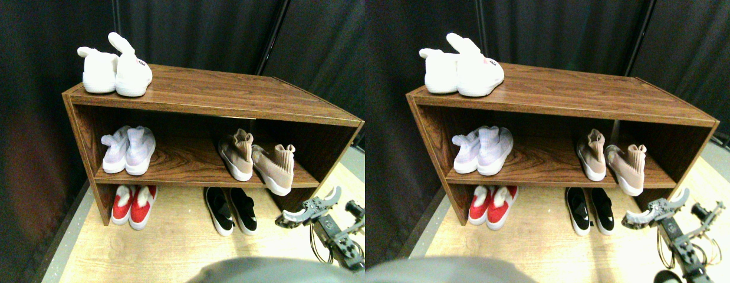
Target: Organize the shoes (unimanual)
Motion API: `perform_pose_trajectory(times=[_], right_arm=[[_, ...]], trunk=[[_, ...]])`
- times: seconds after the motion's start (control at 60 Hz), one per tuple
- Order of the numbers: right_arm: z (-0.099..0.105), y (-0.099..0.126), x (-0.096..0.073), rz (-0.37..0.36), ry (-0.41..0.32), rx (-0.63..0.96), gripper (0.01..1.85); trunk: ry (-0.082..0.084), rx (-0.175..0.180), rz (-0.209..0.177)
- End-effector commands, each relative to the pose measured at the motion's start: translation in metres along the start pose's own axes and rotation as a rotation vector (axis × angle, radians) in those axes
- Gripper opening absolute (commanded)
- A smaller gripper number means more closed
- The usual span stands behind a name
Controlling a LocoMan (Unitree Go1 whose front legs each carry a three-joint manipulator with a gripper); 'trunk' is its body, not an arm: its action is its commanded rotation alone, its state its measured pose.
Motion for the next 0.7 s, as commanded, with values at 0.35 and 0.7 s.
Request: perform_pose_trajectory(times=[0.35,0.7], right_arm=[[-0.009,-0.022,0.049,-0.070,0.004,0.086,1.62],[-0.014,-0.036,0.072,-0.121,-0.023,0.151,1.60]], trunk=[[0.005,-0.016,0.019],[0.007,-0.017,0.027]])
